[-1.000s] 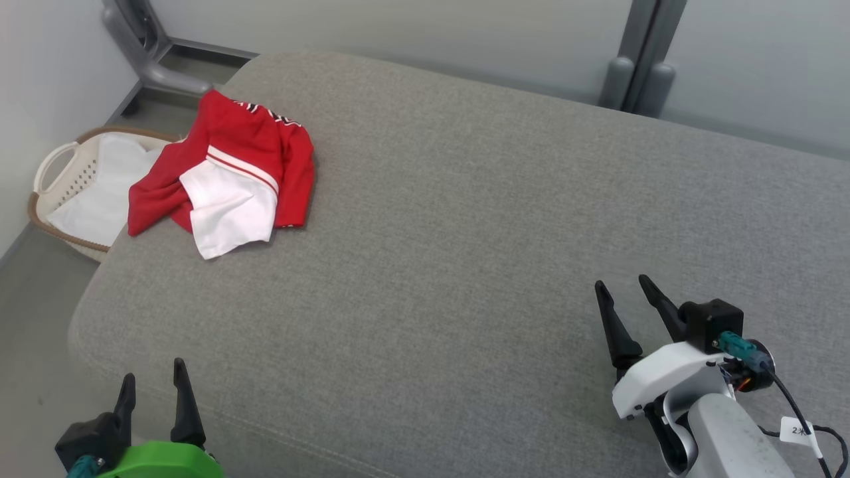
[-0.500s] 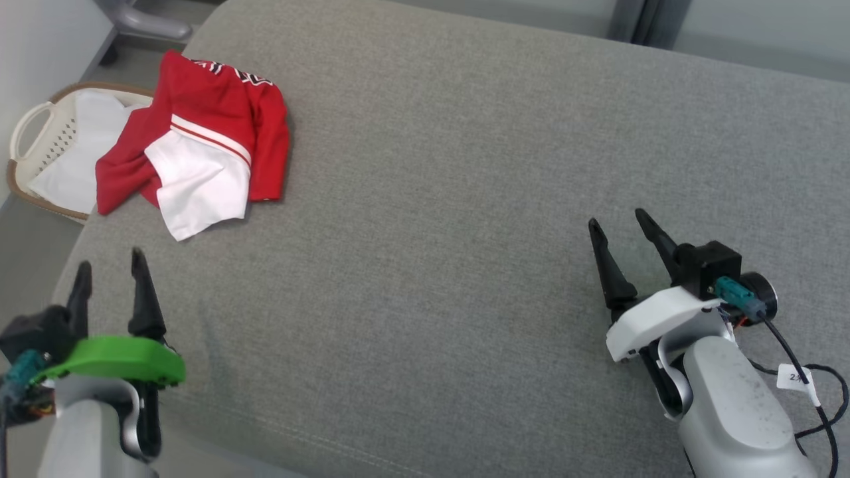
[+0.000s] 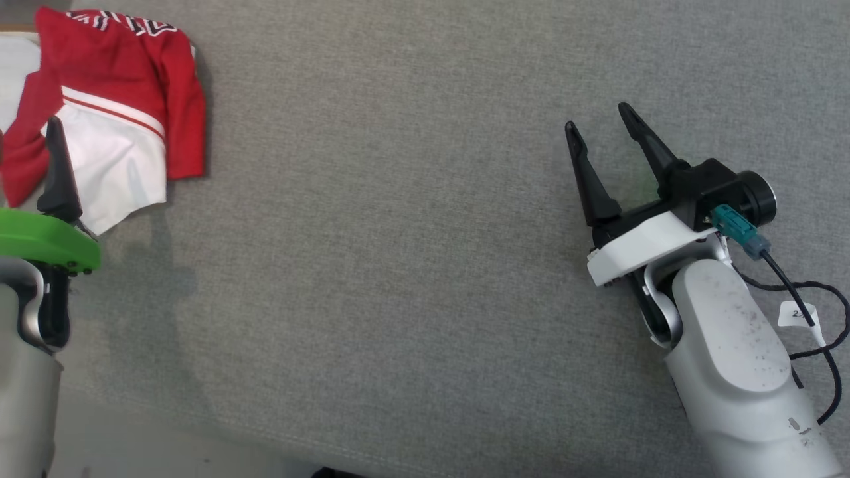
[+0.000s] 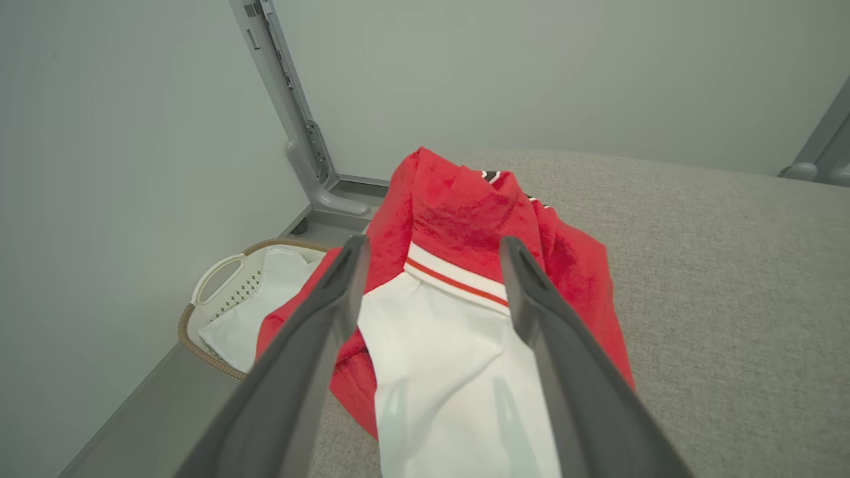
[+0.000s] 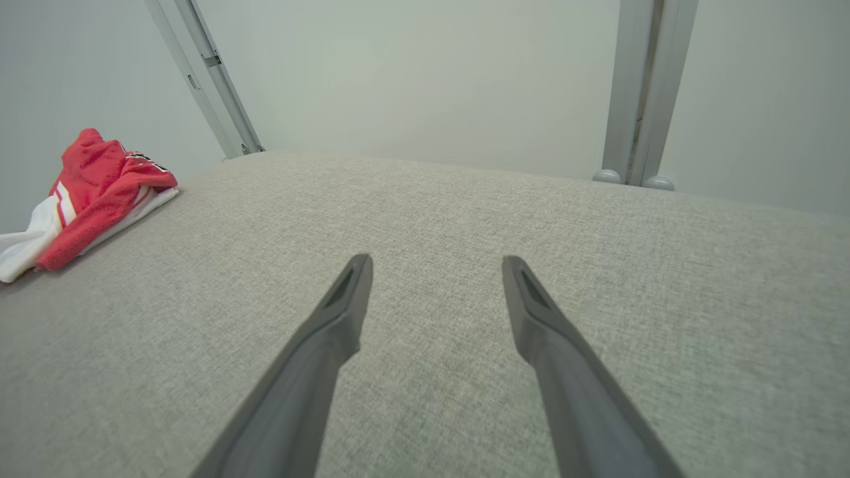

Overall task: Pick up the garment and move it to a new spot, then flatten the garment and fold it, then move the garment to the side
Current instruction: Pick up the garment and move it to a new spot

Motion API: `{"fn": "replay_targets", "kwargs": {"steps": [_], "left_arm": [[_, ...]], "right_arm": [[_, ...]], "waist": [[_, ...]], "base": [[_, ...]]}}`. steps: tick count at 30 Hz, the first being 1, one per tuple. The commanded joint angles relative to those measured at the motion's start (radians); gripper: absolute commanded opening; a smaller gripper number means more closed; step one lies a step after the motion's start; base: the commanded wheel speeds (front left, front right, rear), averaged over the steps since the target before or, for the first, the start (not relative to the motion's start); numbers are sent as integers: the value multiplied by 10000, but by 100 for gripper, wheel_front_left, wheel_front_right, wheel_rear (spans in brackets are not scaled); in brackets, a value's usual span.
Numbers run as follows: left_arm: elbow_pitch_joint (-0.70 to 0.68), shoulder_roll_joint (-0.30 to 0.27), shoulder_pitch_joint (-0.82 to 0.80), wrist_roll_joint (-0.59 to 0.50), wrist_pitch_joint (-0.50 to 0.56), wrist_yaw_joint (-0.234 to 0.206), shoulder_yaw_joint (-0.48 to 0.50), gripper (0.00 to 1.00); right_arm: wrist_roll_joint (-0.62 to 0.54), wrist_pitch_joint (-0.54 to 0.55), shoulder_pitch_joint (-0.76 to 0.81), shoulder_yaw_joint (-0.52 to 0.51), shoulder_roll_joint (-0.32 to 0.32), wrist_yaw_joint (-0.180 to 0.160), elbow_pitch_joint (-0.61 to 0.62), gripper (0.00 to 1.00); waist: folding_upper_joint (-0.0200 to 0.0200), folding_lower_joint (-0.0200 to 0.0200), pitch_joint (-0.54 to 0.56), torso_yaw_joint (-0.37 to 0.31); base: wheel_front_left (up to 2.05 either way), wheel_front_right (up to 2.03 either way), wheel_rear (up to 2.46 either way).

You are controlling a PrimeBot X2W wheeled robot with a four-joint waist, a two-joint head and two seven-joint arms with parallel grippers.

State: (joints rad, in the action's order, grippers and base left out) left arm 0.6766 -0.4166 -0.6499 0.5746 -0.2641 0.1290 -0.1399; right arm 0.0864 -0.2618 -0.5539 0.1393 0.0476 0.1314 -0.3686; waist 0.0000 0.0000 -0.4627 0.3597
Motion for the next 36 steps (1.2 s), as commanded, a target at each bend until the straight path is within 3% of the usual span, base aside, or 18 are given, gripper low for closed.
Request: {"fn": "replay_targets", "kwargs": {"steps": [1,10,14,15,16,17,26,29,36], "left_arm": [[369,-234,-356,387,-3,24,-359,100],[2012,-1091,-1481,2692,289,23,-2680,100],[2523,-1209,-1589,3577,679,9,-3367,100],[2620,-1194,-1546,3769,846,11,-3585,78],[2671,-1145,-1496,3942,944,11,-3762,35],[2722,-1076,-1418,4094,1012,11,-3943,0],[2153,-1587,-1569,4378,11,14,-4757,0],[1441,-1787,-1766,3956,-16,11,-4370,0],[-390,-1518,-1241,2527,-13,8,-3252,0]], "right_arm": [[-133,-45,-168,68,57,-15,215,100],[-86,-33,-290,419,57,-15,933,100],[-137,-23,-204,354,82,-15,998,100],[-139,-22,-172,342,82,-15,986,100],[-136,-22,-141,331,82,-15,978,100],[-111,-22,-91,313,88,-15,953,100],[410,-23,339,292,66,-15,816,100],[577,-25,633,212,54,-15,780,100],[972,-26,1367,150,53,-15,639,100]], "waist": [[0,0,-744,-627],[0,0,-1409,-1358],[0,0,-1479,-1526],[0,0,-1457,-1549],[0,0,-1428,-1561],[0,0,-1365,-1571],[0,0,-261,-1649],[0,0,265,-1735],[0,0,1309,-2268]], "base": [[0,0,0],[0,0,0],[0,0,0],[0,0,0],[0,0,0],[0,0,0],[0,0,0],[0,0,0],[0,0,0]]}}
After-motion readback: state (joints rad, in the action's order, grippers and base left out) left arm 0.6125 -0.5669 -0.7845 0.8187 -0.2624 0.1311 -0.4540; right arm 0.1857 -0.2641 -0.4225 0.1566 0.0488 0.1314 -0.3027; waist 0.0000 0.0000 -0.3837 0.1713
